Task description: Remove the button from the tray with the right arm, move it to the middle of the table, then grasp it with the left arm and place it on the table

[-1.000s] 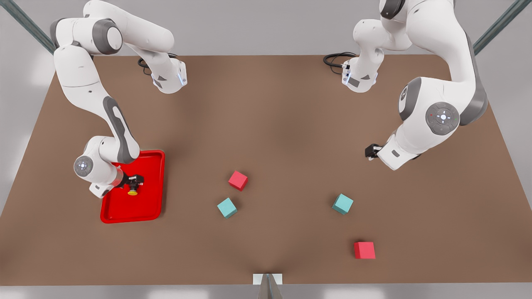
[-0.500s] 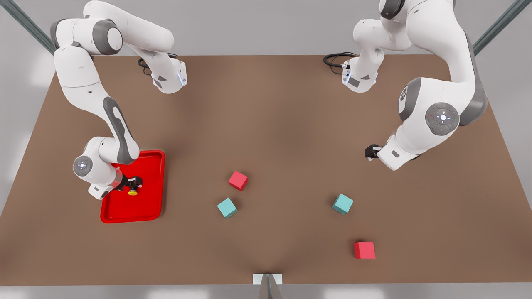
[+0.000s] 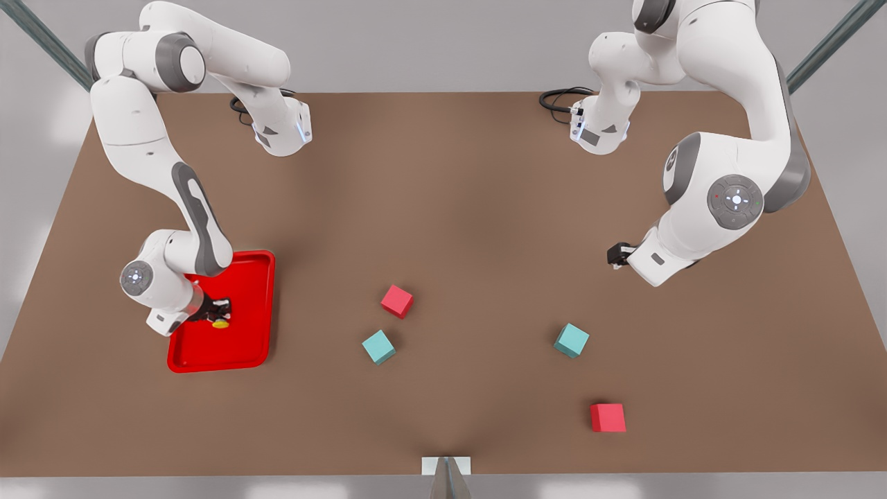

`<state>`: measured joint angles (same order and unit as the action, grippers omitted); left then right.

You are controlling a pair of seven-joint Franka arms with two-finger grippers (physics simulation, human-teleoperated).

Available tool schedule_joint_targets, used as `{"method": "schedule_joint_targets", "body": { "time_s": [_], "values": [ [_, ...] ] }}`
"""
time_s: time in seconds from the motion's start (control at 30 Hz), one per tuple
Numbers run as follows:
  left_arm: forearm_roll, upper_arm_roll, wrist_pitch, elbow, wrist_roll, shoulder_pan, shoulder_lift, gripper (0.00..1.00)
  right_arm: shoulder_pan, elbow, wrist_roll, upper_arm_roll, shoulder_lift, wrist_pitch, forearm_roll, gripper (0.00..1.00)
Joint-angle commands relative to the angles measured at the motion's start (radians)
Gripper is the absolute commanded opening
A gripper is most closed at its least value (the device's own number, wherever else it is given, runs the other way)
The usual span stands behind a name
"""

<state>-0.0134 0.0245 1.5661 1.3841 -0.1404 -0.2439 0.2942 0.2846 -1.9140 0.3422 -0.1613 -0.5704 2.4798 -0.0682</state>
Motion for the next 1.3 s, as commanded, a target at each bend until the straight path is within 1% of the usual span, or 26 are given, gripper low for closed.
{"method": "schedule_joint_targets", "body": {
  "time_s": [0.0,0.07,0.1,0.17,0.2,0.33,0.37,0.4,0.5,0.6,0.63,0.77,0.87,1.0,1.03,1.27],
  "values": [
    [0.0,0.0,-0.005,0.0,-0.004,0.0,-0.001,1.0,0.002,0.035,0.005,-0.033,0.006,-0.06,-0.009,0.37],
    [0.0,0.0,-0.002,0.0,-0.004,0.0,-0.001,1.0,-0.013,0.177,-0.045,-0.092,0.006,-0.24,-0.009,0.37],
    [0.0,0.0,-0.003,0.0,-0.004,0.0,-0.001,1.0,-0.016,0.213,-0.069,-0.118,0.006,-0.282,-0.012,0.38],
    [0.0,0.0,-0.003,-0.002,-0.004,0.0,-0.001,1.0,-0.056,0.228,-0.146,-0.141,0.007,-0.314,-0.015,0.38],
    [0.0,0.0,-0.001,0.0,-0.004,0.0,-0.001,1.0,-0.067,0.27,-0.198,-0.164,0.006,-0.377,-0.018,0.38],
    [0.0,0.0,-0.002,0.0,-0.004,0.0,-0.001,1.0,-0.223,0.286,-0.425,-0.165,0.006,-0.403,-0.022,0.38],
    [0.0,0.0,-0.003,0.0,-0.004,0.0,0.0,1.0,-0.266,0.322,-0.468,-0.165,0.006,-0.432,-0.022,0.38],
    [0.0,0.0,-0.003,0.0,-0.004,0.0,0.002,1.0,-0.32,0.378,-0.557,-0.164,0.004,-0.501,-0.022,0.38],
    [0.0,0.0,-0.003,0.0,-0.004,0.0,0.003,1.0,-0.464,0.421,-0.781,-0.155,-0.002,-0.509,-0.038,0.38],
    [0.0,0.0,-0.003,0.0,-0.004,0.002,0.005,1.0,-0.568,0.486,-0.999,-0.155,-0.019,-0.518,-0.058,0.38],
    [0.0,0.0,-0.003,0.0,-0.005,0.002,0.005,1.0,-0.617,0.561,-1.083,-0.155,-0.065,-0.575,-0.056,0.38],
    [0.0,0.0,-0.001,-0.002,-0.004,0.002,0.01,1.0,-0.742,0.65,-1.387,-0.155,-0.138,-0.571,-0.055,0.38],
    [0.0,0.0,-0.001,-0.002,-0.004,0.002,0.011,1.0,-0.825,0.763,-1.588,-0.156,-0.239,-0.568,-0.056,0.38],
    [-0.002,0.0,0.0,-0.002,-0.004,0.002,0.011,1.0,-0.924,0.987,-1.703,-0.152,-0.433,-0.565,-0.058,0.39],
    [0.0,0.0,0.0,-0.002,-0.004,0.002,0.011,1.0,-0.95,1.026,-1.718,-0.135,-0.471,-0.564,-0.056,0.39],
    [-0.002,0.0,0.005,-0.002,-0.004,0.003,0.019,1.0,-0.967,1.029,-1.755,-0.113,-0.54,-0.484,-0.056,0.4]
  ]
}}
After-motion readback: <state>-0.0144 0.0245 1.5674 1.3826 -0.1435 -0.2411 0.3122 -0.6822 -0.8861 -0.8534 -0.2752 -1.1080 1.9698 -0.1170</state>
